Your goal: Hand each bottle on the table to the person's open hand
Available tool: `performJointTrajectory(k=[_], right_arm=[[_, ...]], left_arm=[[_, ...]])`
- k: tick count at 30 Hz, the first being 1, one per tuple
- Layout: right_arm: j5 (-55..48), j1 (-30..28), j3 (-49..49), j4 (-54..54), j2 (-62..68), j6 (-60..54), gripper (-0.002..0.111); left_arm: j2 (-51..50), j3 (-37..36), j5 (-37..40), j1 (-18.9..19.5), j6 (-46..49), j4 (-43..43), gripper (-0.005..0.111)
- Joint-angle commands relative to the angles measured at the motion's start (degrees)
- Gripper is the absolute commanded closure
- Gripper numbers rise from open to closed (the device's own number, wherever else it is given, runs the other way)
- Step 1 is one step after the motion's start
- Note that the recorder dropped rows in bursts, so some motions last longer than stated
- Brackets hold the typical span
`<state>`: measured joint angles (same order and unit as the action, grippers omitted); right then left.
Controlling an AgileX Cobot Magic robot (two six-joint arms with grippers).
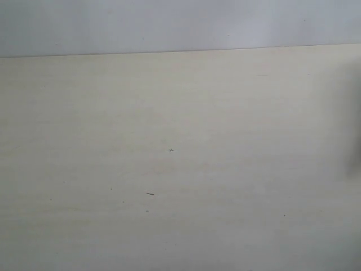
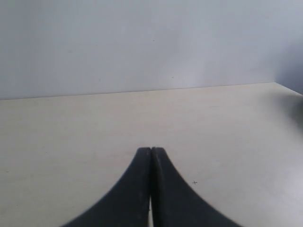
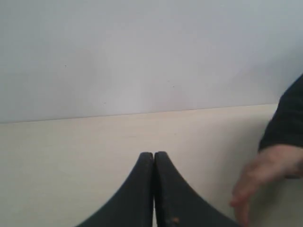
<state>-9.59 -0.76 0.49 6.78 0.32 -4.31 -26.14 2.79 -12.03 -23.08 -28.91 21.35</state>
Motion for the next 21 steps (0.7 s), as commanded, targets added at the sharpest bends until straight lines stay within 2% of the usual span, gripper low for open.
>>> performJointTrajectory(k=[1, 21], right_arm=[[-0.79, -0.34, -0.49, -0.82, -0.32, -0.64, 0.108], [-3.13, -0.34, -0.49, -1.19, -0.32, -0.31, 0.108]], left_arm=[[0.38, -0.19, -0.21, 0.10, 0.19, -0.56, 0.107], [0.38, -0.19, -0.21, 0.10, 0.19, -0.56, 0.107]])
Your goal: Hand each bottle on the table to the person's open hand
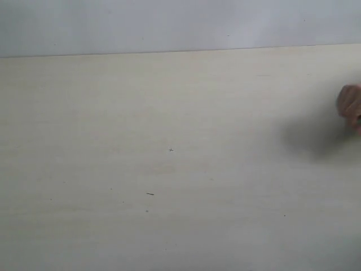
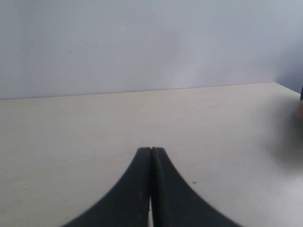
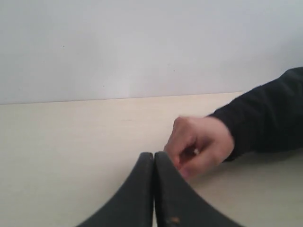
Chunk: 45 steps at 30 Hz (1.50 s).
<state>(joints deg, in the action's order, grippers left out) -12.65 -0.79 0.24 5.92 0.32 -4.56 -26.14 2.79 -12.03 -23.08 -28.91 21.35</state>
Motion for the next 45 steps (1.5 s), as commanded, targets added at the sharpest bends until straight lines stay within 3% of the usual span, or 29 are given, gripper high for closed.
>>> performJointTrajectory(k=[1, 19, 22, 28, 31, 38, 45], right_arm=[[-0.07, -0.31, -0.24, -0.33, -0.32, -0.07, 0.108], [-0.07, -0.31, -0.24, -0.33, -0.32, -0.16, 0.108], [-0.07, -0.31, -0.24, -0.33, -0.32, -0.16, 0.108], [-0.07, -0.31, -0.24, -0.33, -0.32, 0.06, 0.108], [-0.07, -0.31, -0.24, -0.33, -0.32, 0.06, 0.108], [-0.07, -0.31, -0.24, -0.33, -0.32, 0.06, 0.108], [-0.07, -0.31, -0.24, -0.33, -0.32, 0.06, 0.108]], left_arm=[[0.38, -0.19, -0.21, 0.10, 0.19, -0.56, 0.107], [0.38, -0.19, -0.21, 0.66, 0.19, -0.56, 0.107], [1.70, -0.19, -0.21, 4.07, 0.19, -0.56, 0.107], [9.49, -0.19, 2.25, 16.60, 0.73, 0.30, 0.107], [14.41, -0.19, 5.87, 20.61, 0.73, 0.30, 0.107], [19.74, -0.19, 8.97, 22.87, 1.58, 2.34, 0.107], [19.74, -0.19, 20.12, 23.16, 2.32, 2.62, 0.107]])
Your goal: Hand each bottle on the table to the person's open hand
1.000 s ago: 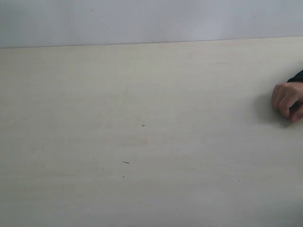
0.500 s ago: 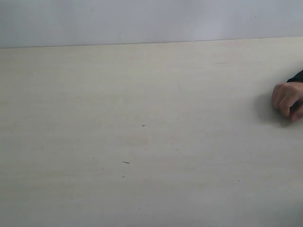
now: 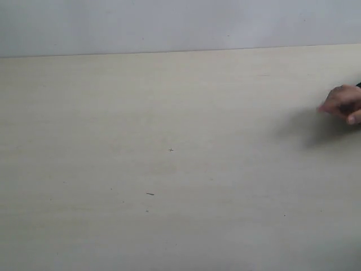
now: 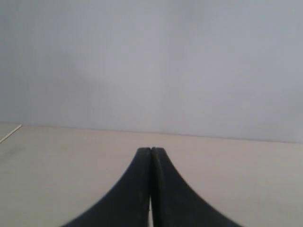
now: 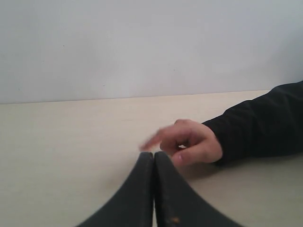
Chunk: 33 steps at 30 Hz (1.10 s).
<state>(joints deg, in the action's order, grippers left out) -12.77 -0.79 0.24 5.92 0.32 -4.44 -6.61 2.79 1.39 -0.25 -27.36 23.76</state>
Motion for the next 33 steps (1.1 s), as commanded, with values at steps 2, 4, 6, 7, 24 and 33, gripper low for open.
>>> performJointTrajectory(k=[2, 4, 6, 7, 24, 33], right_arm=[[0.06, -0.31, -0.24, -0.33, -0.32, -0.05, 0.108], [0.06, -0.31, -0.24, -0.33, -0.32, -0.05, 0.108], [0.06, -0.31, -0.24, -0.33, -0.32, -0.05, 0.108], [0.06, -0.31, -0.24, -0.33, -0.32, -0.05, 0.108], [0.06, -0.31, -0.24, -0.33, -0.32, -0.05, 0.108], [0.06, -0.31, -0.24, -0.33, -0.32, -0.05, 0.108]], left_arm=[[0.21, -0.19, 9.93, 0.33, 2.40, 0.21, 0.107], [0.21, -0.19, 11.93, 0.33, 3.84, -0.13, 0.107], [0.21, -0.19, 12.60, 0.33, 6.62, -2.17, 0.107], [0.21, -0.19, 12.72, 0.33, 9.19, -4.46, 0.107], [0.21, -0.19, 12.72, 0.33, 25.57, -19.40, 0.107], [6.61, -2.79, 13.72, -0.46, 22.50, -19.86, 0.107]])
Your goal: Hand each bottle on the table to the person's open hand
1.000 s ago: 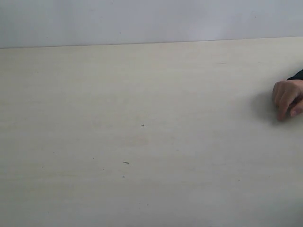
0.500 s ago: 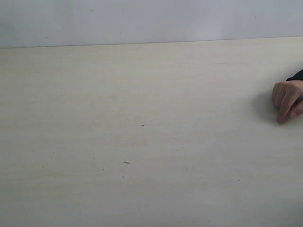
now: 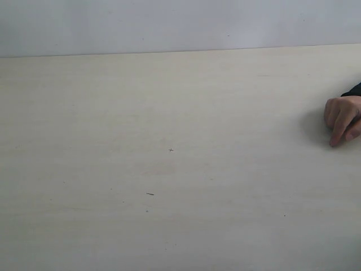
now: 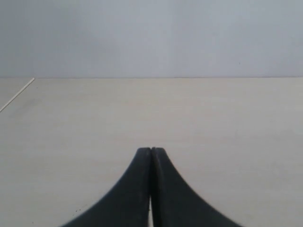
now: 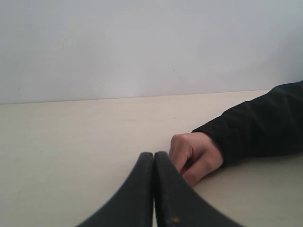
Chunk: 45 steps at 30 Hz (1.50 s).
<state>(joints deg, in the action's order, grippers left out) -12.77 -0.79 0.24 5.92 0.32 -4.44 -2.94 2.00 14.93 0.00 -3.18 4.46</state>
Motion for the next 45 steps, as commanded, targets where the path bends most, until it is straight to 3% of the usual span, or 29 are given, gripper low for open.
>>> performJointTrajectory(k=[1, 10, 45], right_arm=[[0.06, -0.31, -0.24, -0.33, -0.32, -0.05, 0.108], [0.06, -0.31, -0.24, -0.33, -0.32, -0.05, 0.108], [0.06, -0.31, -0.24, -0.33, -0.32, -0.05, 0.108]], left_arm=[[2.94, -2.00, 0.05, -1.34, -1.68, -0.56, 0.107], [2.94, -2.00, 3.38, -9.64, -1.68, -0.56, 0.107], [2.94, -2.00, 5.49, -9.78, -3.19, -0.65, 0.107]])
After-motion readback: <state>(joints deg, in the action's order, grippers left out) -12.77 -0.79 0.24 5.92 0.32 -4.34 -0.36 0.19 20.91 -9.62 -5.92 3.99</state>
